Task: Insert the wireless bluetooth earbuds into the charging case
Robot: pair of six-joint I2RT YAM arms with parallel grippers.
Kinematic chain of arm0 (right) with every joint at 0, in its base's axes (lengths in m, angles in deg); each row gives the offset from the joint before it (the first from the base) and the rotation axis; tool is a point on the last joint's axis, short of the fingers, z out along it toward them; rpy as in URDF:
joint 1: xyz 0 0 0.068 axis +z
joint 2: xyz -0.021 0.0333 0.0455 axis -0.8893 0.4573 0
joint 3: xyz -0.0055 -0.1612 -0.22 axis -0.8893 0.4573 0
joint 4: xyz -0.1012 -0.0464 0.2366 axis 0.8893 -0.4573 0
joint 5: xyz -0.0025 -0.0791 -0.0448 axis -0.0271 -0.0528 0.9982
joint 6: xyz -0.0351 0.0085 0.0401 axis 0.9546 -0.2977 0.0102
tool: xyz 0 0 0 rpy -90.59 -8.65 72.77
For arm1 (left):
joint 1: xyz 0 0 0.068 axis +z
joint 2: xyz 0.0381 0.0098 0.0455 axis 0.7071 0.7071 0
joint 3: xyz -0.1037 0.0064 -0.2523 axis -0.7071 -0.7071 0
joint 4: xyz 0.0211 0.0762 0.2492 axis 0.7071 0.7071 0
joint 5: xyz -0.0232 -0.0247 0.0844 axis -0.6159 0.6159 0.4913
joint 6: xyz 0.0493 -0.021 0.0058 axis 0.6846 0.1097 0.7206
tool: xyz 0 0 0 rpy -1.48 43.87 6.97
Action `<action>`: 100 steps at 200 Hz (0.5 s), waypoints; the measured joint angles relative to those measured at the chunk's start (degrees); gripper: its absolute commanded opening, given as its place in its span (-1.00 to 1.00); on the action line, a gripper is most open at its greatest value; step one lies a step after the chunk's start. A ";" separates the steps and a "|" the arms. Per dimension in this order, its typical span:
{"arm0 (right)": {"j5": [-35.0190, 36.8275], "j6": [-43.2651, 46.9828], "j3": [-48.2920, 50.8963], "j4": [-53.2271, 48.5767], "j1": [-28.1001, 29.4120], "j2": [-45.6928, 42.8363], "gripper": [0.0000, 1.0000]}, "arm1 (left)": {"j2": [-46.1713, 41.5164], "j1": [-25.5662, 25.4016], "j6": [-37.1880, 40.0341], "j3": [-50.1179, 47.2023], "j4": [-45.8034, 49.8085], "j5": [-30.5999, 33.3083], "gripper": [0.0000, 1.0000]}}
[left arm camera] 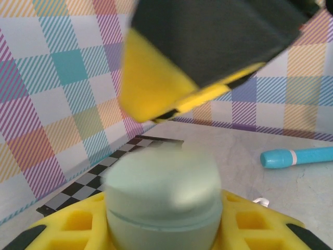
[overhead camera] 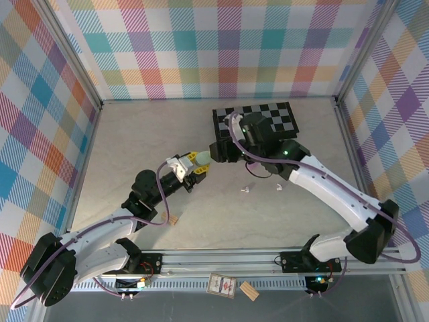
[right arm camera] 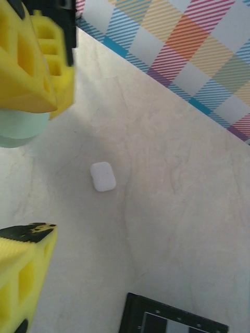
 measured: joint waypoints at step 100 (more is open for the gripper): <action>-30.21 -27.02 19.89 31.34 -7.50 -6.12 0.40 | 4.52 0.00 -9.33 2.16 -10.27 -4.85 -0.45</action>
